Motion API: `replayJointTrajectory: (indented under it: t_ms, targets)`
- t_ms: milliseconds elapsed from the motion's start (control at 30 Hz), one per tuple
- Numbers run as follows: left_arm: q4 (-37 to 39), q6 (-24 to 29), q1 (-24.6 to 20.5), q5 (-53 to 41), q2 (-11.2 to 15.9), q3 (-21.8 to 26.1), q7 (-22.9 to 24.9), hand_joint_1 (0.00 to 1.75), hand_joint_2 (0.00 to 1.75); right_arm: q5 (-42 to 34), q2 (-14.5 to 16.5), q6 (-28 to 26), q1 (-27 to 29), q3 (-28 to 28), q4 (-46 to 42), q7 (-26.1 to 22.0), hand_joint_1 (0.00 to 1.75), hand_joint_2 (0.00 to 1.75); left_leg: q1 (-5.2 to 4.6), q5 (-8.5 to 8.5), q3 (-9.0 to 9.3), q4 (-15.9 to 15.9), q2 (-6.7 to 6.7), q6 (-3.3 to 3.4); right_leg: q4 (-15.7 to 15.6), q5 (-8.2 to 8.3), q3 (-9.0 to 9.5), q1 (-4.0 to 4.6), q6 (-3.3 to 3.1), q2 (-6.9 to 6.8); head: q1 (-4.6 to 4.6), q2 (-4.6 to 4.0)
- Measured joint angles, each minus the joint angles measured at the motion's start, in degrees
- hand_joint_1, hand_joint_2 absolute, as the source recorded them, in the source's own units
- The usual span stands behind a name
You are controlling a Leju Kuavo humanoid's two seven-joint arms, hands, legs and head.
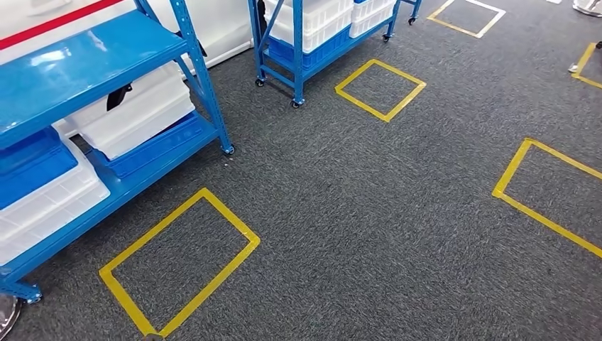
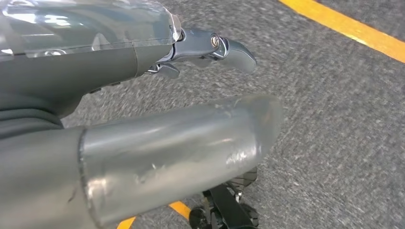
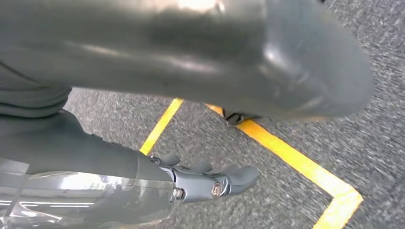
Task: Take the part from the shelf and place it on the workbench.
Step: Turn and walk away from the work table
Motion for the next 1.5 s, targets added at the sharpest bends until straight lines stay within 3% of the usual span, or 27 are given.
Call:
replayJointTrajectory:
  t_ms: [67,133,200,233,300,367,433,467,500,567,600,667,733,800,833,867,933,1000,1067,1100,1167,1233,1300,1333,1367,1433,1500]
  targets:
    - [0.0,0.0,0.3,-0.1,0.0,0.2,0.0,0.0,0.0,-0.1,0.0,0.1,-0.2,-0.2,0.0,-0.1,0.0,0.0,0.13,0.03,-0.29,0.0,-0.37,-0.74,-0.3,0.24,0.16,0.01,-0.66,-1.37,-0.01,0.0]
    - [0.0,0.1,0.4,-0.2,-0.1,0.3,0.1,0.0,0.0,-0.2,0.1,0.2,-0.2,-0.4,0.0,-0.2,0.0,0.0,0.07,-1.49,-1.36,2.2,2.01,-1.18,-0.8,0.42,0.43,-0.09,-1.56,-2.79,-0.26,-0.01]
    - [0.0,0.2,0.2,-0.4,-0.2,0.4,0.2,0.0,0.0,-0.1,0.1,0.1,0.0,-0.7,0.0,-0.2,0.0,0.0,0.05,-5.21,-4.53,9.0,4.96,-1.41,-1.0,0.33,0.52,0.13,-2.15,-4.41,-0.56,-0.01]
    - [0.0,0.3,0.2,-0.5,-0.2,0.4,0.3,0.0,0.0,-0.1,0.1,0.1,0.1,-0.8,0.0,-0.2,0.0,0.0,0.09,-6.95,-6.42,13.0,5.55,-1.54,-1.0,0.26,0.51,0.26,-2.27,-5.24,-0.63,0.0]
    - [0.0,0.4,0.4,-0.8,-0.2,0.5,0.3,0.0,0.0,-0.1,0.1,0.1,0.1,-1.0,0.0,-0.1,0.0,0.0,0.14,-7.7,-8.1,16.8,5.96,-1.68,-0.9,0.08,0.56,0.42,-2.35,-6.74,-0.63,0.0]
    - [0.0,0.4,0.6,-1.1,-0.2,0.5,0.3,0.0,0.0,0.0,0.1,0.0,0.0,-1.1,0.0,-0.1,0.0,0.0,0.1,-4.41,-5.22,11.6,6.73,-1.51,-0.8,-0.17,0.84,0.48,-2.18,-8.09,-0.64,0.0]
    - [0.0,0.5,0.5,-1.3,-0.2,0.6,0.3,0.0,0.0,0.1,0.1,0.0,-0.1,-1.2,0.0,-0.1,0.0,0.0,-0.23,-1.45,-0.97,3.5,9.04,-0.91,-0.8,-0.55,1.25,0.63,-1.74,-9.33,-0.65,0.0]
    - [0.0,0.5,0.4,-1.3,-0.2,0.6,0.3,0.0,0.0,0.1,0.1,-0.1,-0.1,-1.3,0.0,-0.1,0.0,0.0,-0.44,-0.88,0.2,1.2,9.79,-0.55,-0.7,-0.72,1.43,0.74,-1.46,-9.83,-0.61,0.0]
    - [0.0,0.5,0.4,-1.3,-0.2,0.6,0.3,0.0,0.0,0.1,0.1,-0.1,-0.2,-1.3,0.0,-0.1,0.0,0.0,-0.64,-0.85,0.54,0.3,10.06,-0.26,-0.7,-0.84,1.57,0.82,-1.18,-10.3,-0.57,0.0]
    - [0.0,0.6,0.5,-1.3,-0.3,0.7,0.3,0.0,0.0,0.2,0.1,-0.1,-0.5,-1.3,0.0,0.0,0.0,0.0,-0.68,-0.58,0.53,0.0,8.83,0.34,-0.8,-1.02,1.9,0.89,-0.6,-11.15,-0.52,0.0]
    - [0.0,0.6,0.6,-1.3,-0.3,0.8,0.3,0.0,0.0,0.2,0.1,-0.2,-0.7,-1.3,0.0,0.0,0.0,0.0,-0.56,-0.35,0.66,-0.4,8.27,0.66,-0.6,-1.35,1.96,0.83,-0.26,-10.67,-0.44,-0.01]
    - [0.0,0.8,0.6,-1.3,-0.4,0.9,0.3,0.0,0.0,0.2,0.1,-0.2,-0.7,-1.4,0.0,0.0,0.0,0.0,-0.17,0.14,0.96,-0.9,7.12,1.32,2.8,-3.68,0.58,0.72,0.29,-7.78,-0.16,-0.01]
    - [0.0,0.8,0.4,-1.3,-0.5,1.0,0.4,0.0,0.0,0.2,0.1,-0.2,-0.6,-1.4,0.0,0.0,0.0,0.0,-0.07,0.27,0.77,-1.0,5.89,1.57,10.3,-7.32,-3.06,0.51,0.55,-4.92,0.09,0.0]
    - [0.0,0.8,0.4,-1.4,-0.5,1.2,0.4,0.0,0.0,0.2,0.1,-0.3,-0.4,-1.5,0.0,0.2,0.0,0.0,-0.08,0.27,0.73,-0.9,4.36,1.59,15.1,-8.23,-5.78,0.39,0.66,-4.32,0.13,0.0]
    - [0.0,0.8,0.4,-1.4,-0.5,1.3,0.4,0.0,0.0,0.2,0.1,-0.3,-0.4,-1.5,0.0,0.2,0.0,0.0,-0.08,0.25,0.79,-0.8,3.52,1.55,14.5,-6.89,-5.71,0.32,0.66,-4.18,0.13,0.0]
    - [0.0,0.8,0.4,-1.4,-0.6,1.3,0.4,0.0,0.0,0.2,0.1,-0.4,-0.3,-1.5,0.0,0.3,0.0,0.0,-0.05,0.2,0.86,-0.7,2.68,1.46,11.5,-4.6,-4.55,0.22,0.6,-3.83,0.14,0.0]
    - [0.0,0.8,0.4,-1.4,-0.6,1.4,0.4,0.0,0.0,0.2,0.1,-0.4,-0.3,-1.5,0.0,0.4,0.0,0.0,-0.05,0.0,0.75,-0.3,1.23,1.03,3.7,-0.64,-1.43,-0.08,0.4,-1.23,0.15,0.0]
    - [0.0,0.8,0.3,-1.5,-0.7,1.4,0.3,0.0,0.0,0.2,0.1,-0.5,-0.3,-1.5,0.0,0.4,0.0,0.0,-0.03,-0.03,0.25,0.0,0.07,0.31,0.2,0.49,-0.13,-0.14,0.1,0.85,0.11,0.0]
    - [0.0,0.8,0.4,-1.5,-0.7,1.4,0.3,0.0,0.0,0.3,0.3,-0.6,-0.5,-1.5,0.0,0.5,0.0,0.0,0.08,0.22,-0.21,-0.1,-1.21,-0.5,0.0,0.55,-0.16,-0.04,-0.43,0.06,0.04,0.0]
    - [0.0,0.8,0.5,-1.5,-0.8,1.4,0.3,0.0,0.0,0.3,0.4,-0.6,-0.6,-1.5,0.0,0.5,0.0,0.0,0.09,0.12,-0.38,0.1,-1.0,-0.81,-0.2,0.65,-0.06,-0.07,-0.82,-0.64,0.0,0.0]
    - [0.0,0.8,0.5,-1.6,-0.8,1.4,0.3,0.0,0.0,0.3,0.5,-0.6,-0.5,-1.5,0.0,0.6,0.0,0.0,0.0,-1.76,-1.77,3.0,1.8,-1.3,-0.6,0.81,0.15,-0.18,-1.64,-2.28,-0.35,0.0]
    - [0.0,0.8,0.3,-1.7,-0.8,1.4,0.3,0.0,0.0,0.3,0.5,-0.6,-0.3,-1.6,0.0,0.6,0.0,0.0,-0.01,-5.57,-5.12,10.2,5.11,-1.66,-0.7,0.71,0.22,0.1,-2.15,-4.02,-0.73,0.0]
    - [0.0,0.8,0.3,-2.0,-0.8,1.4,0.2,0.0,0.0,0.5,0.5,-0.6,-0.1,-1.7,0.0,0.7,0.0,0.0,0.06,-7.57,-7.79,16.0,5.92,-1.84,-0.7,0.56,0.25,0.37,-2.32,-5.79,-0.76,0.0]
    - [0.0,0.8,0.4,-2.3,-0.9,1.4,0.3,0.0,0.0,0.6,0.5,-0.7,-0.2,-1.9,0.0,0.8,0.0,0.0,0.05,-6.99,-7.69,16.0,6.05,-1.8,-0.7,0.48,0.31,0.47,-2.33,-6.58,-0.76,0.0]
    - [0.0,0.8,0.4,-2.5,-0.9,1.4,0.3,0.0,0.0,0.8,0.5,-0.7,-0.2,-2.0,0.0,0.9,0.0,0.0,0.02,-5.42,-6.39,13.7,6.29,-1.64,-0.7,0.37,0.44,0.57,-2.31,-7.32,-0.76,0.0]
    - [0.0,0.9,0.4,-2.8,-0.9,1.5,0.3,0.0,0.0,0.9,0.6,-0.7,-0.3,-2.2,0.0,0.9,0.0,0.0,-0.3,-1.98,-2.05,5.6,7.89,-0.91,-0.6,0.07,0.83,0.83,-2.1,-8.68,-0.74,0.0]
    - [0.0,1.0,0.3,-3.0,-0.9,1.5,0.3,0.0,0.0,1.0,0.6,-0.7,-0.4,-2.3,0.0,1.0,0.0,0.0,-0.79,-0.63,0.46,0.7,9.25,-0.05,-0.6,-0.21,1.16,1.01,-1.64,-9.76,-0.69,0.0]
